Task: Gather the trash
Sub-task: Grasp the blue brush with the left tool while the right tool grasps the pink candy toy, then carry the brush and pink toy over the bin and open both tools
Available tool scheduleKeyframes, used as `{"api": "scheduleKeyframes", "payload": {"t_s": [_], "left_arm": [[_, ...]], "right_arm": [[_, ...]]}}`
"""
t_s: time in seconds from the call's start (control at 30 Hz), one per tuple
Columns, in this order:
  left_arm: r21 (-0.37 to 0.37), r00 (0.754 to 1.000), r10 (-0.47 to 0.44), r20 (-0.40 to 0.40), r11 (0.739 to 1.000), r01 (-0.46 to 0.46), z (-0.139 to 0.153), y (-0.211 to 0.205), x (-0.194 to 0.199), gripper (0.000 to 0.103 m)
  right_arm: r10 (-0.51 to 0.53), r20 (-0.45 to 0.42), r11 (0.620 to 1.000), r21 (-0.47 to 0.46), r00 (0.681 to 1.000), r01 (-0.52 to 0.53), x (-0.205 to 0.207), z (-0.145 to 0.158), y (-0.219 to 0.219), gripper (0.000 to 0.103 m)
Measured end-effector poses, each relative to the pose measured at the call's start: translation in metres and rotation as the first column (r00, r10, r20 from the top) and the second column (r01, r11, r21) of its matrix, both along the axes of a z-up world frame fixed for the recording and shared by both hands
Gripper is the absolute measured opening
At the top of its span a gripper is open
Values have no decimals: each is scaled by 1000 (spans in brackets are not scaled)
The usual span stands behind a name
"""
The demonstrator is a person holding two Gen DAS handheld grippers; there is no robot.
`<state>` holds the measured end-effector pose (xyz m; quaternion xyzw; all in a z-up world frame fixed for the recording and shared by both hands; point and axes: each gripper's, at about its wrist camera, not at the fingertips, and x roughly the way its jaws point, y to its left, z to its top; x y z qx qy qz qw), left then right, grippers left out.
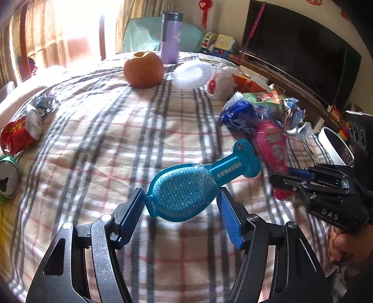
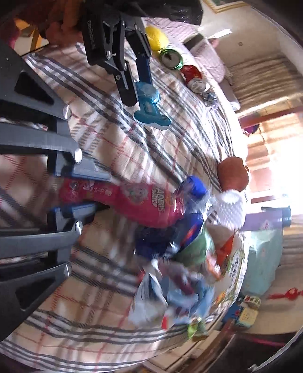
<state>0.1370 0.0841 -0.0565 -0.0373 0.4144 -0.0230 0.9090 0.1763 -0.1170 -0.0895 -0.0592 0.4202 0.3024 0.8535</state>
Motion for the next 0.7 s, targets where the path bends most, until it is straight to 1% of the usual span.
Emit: {"api": "scheduleKeyframes", "payload": {"t_s": [0.03,0.07,0.2,0.27,0.43,0.7], "left_arm": [[-2,1000,-9,1,1000,9,1,-3,0,64],[-3,1000,-20,2,1000,20,1,-7,0,64],[-12,997,-74,3,997,74,3,-28,0,64],[-5,994,-105,6,994,105,4,-42,0,64],[-13,985,-172,6,985,173,6,-72,-1,64],[-4,958,-285,11,958,285,9,-122,-1,64]], "right_arm": [[-10,-2,1000,12,1000,10,-2,1,-6,9],[-21,-2,1000,20,1000,21,-5,2,-11,7],[-65,-6,996,57,998,66,-16,6,-37,3],[-84,-15,994,74,996,85,-21,8,-49,3],[-151,-22,982,108,988,152,-32,11,-81,3],[-259,-19,954,150,966,259,-48,17,-129,3]]}}
